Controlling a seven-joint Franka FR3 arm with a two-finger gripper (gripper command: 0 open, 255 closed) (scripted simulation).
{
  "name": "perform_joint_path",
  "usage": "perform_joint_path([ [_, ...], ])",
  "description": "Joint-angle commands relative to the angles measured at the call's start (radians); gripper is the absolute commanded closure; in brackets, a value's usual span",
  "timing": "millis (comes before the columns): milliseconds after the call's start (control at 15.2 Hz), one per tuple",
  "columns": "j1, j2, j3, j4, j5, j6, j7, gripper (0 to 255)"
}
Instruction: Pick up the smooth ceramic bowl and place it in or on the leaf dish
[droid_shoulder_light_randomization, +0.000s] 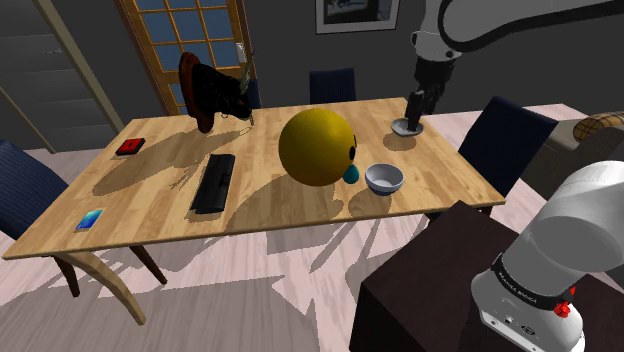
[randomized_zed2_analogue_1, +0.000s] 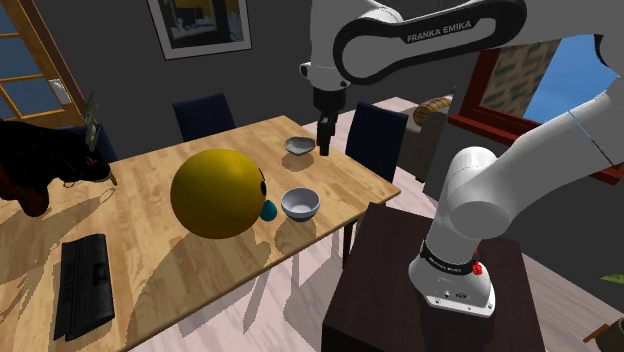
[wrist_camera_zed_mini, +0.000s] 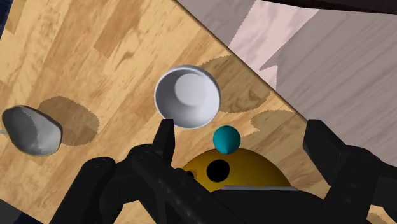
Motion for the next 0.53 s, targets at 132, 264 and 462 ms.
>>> perform_joint_path([
  [132, -0.002, 0.077, -0.013, -0.08, -0.001, 0.171, 0.001, 0],
  [264, -0.003, 0.128, -0.019, -0.109, -0.003, 0.257, 0.0, 0],
  [462, -0.004, 0.218, -0.028, -0.142, -0.004, 0.388, -0.001, 0],
])
